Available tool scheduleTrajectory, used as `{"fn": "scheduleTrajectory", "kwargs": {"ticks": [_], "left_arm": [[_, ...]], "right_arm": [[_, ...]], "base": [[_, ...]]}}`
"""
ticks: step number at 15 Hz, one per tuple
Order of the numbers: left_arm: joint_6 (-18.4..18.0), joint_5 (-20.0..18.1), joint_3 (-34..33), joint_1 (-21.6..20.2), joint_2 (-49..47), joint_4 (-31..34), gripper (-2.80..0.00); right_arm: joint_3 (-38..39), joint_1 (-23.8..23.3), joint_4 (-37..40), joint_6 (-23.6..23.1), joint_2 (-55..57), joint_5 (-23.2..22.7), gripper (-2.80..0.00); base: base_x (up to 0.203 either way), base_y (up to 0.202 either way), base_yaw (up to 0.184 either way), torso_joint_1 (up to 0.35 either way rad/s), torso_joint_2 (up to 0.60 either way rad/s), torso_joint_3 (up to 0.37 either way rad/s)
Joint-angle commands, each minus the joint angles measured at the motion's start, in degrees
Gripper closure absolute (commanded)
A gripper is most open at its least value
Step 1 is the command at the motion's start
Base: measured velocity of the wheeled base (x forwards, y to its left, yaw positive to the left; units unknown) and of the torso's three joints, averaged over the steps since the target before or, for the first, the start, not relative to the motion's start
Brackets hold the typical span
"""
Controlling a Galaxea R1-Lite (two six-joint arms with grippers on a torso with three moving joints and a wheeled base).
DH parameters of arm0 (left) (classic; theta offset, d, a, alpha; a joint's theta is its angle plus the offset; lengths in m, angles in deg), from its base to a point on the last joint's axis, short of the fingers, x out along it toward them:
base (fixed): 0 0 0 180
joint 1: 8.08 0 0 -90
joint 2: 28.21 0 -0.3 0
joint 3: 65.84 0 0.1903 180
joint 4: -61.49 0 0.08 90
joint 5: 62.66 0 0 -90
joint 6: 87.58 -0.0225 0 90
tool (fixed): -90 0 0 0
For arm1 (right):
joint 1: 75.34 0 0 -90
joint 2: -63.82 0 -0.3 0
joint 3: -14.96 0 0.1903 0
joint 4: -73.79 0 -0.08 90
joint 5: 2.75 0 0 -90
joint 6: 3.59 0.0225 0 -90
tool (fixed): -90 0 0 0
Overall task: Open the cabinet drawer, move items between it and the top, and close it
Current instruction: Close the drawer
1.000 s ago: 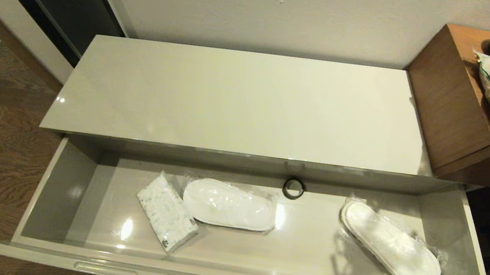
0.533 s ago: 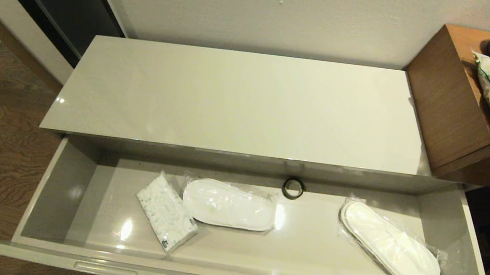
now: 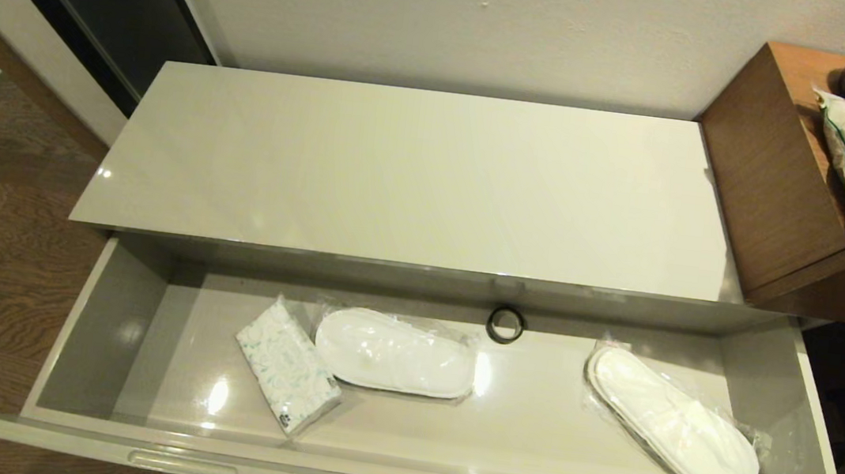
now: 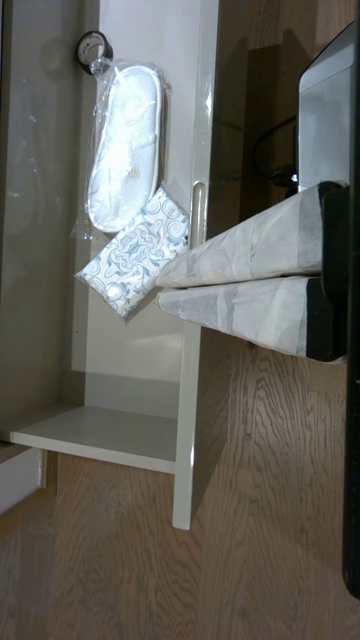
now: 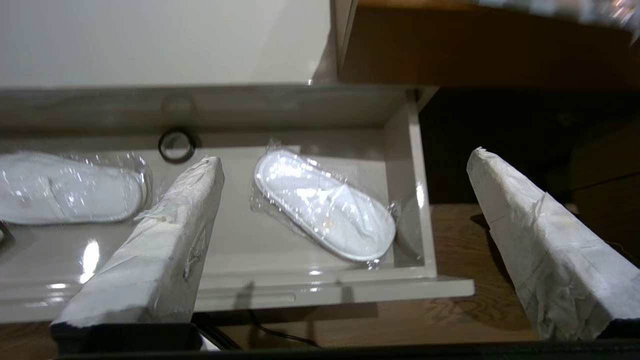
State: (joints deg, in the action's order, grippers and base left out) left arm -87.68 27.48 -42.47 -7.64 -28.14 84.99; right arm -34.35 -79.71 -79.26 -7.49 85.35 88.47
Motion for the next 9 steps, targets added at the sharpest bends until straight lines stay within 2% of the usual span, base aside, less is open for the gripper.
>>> {"fn": "scheduleTrajectory", "kwargs": {"ticks": [1,3,4,5,6,8,9], "left_arm": [[0.01,0.04,0.0,0.0,-0.07,0.0,0.0],[0.01,0.04,0.0,0.0,-0.07,0.04,0.0],[0.01,0.04,0.0,0.0,-0.07,0.04,0.0],[0.01,0.04,0.0,0.0,-0.07,0.04,0.0],[0.01,0.04,0.0,0.0,-0.07,0.04,0.0],[0.01,0.04,0.0,0.0,-0.07,0.04,0.0],[0.01,0.04,0.0,0.0,-0.07,0.04,0.0]], "right_arm": [[13.23,0.48,-10.16,-0.05,-5.39,-0.64,-2.8],[23.4,1.83,-19.14,-0.82,-6.9,-2.22,-2.8],[25.76,2.31,-22.65,-1.3,-7.72,-2.92,-2.8],[26.17,2.45,-22.79,-1.69,-8.73,-3.12,-2.8],[26.1,2.6,-18.64,-1.8,-9.65,-2.81,-2.8],[25.93,3.23,-5.6,0.16,-14.25,-1.99,-2.8],[25.82,3.66,-4.32,1.45,-16.1,-1.71,-2.8]], "base": [[0.0,0.0,0.0,0.0,0.0,0.0],[0.0,0.0,0.0,0.0,0.0,0.0],[0.0,0.0,0.0,0.0,0.0,0.0],[0.0,0.0,0.0,0.0,0.0,0.0],[0.0,0.0,0.0,0.0,0.0,0.0],[0.0,0.0,0.0,0.0,0.0,0.0],[0.0,0.0,0.0,0.0,0.0,0.0]]}}
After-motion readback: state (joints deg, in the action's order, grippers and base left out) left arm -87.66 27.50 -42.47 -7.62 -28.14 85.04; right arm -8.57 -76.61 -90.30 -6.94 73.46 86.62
